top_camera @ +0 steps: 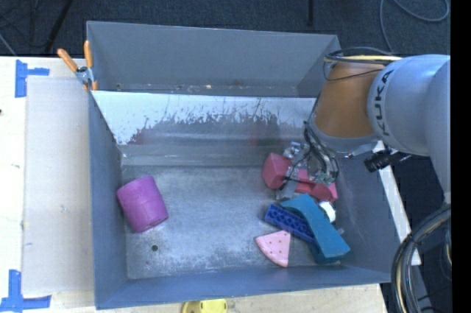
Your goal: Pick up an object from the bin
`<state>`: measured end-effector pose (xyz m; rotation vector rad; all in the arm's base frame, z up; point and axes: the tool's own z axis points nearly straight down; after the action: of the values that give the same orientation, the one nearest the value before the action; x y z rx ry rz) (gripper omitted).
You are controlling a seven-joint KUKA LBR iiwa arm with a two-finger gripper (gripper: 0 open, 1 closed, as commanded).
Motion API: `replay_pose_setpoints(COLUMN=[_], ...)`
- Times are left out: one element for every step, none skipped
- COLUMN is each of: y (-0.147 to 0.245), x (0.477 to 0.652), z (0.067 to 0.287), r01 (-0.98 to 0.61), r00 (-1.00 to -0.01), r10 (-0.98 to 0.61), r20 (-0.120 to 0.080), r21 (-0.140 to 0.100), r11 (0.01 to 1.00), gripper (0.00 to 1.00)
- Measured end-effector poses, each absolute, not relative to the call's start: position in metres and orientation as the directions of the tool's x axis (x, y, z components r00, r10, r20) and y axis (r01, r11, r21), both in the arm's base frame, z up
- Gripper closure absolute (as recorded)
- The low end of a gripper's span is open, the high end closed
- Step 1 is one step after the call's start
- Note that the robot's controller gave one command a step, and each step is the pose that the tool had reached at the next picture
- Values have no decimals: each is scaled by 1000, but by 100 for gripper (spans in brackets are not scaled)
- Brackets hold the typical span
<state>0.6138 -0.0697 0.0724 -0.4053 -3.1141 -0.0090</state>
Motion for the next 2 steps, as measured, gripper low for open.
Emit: replay_pose_setpoints(y=[-69,-70], x=[613,612], z=[79,87], r01=[256,256], r00=[-967,-967], r10=[256,256], r20=[6,8], r21=[4,2], r11=[967,967], gripper=[100,100])
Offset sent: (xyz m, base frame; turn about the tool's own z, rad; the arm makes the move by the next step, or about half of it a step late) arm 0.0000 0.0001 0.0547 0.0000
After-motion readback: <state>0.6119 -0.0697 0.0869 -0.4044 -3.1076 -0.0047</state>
